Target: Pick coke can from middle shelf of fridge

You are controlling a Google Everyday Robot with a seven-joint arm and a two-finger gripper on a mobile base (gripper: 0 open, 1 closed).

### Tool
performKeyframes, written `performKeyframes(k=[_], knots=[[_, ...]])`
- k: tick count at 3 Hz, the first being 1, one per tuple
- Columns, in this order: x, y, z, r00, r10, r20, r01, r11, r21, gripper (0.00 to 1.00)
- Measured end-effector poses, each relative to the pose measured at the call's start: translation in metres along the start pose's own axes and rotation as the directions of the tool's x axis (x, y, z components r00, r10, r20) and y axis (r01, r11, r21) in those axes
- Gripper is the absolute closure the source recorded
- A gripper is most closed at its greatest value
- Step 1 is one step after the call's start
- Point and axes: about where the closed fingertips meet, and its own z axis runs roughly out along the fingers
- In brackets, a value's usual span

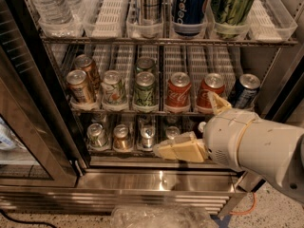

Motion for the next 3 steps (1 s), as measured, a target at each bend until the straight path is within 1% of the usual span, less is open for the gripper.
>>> performKeyframes(k=[1,2,3], knots=[[0.003,-0.001,0.004,0.999,0.018,0.04,-0.018,0.9998,-0.013,0.0],[0.018,-0.005,0.013,0.987,0.1,0.124,-0.101,0.9949,0.004,0.0],[0.033,-0.021,0.016,0.952,0.202,0.228,-0.22,0.9741,0.053,0.0]])
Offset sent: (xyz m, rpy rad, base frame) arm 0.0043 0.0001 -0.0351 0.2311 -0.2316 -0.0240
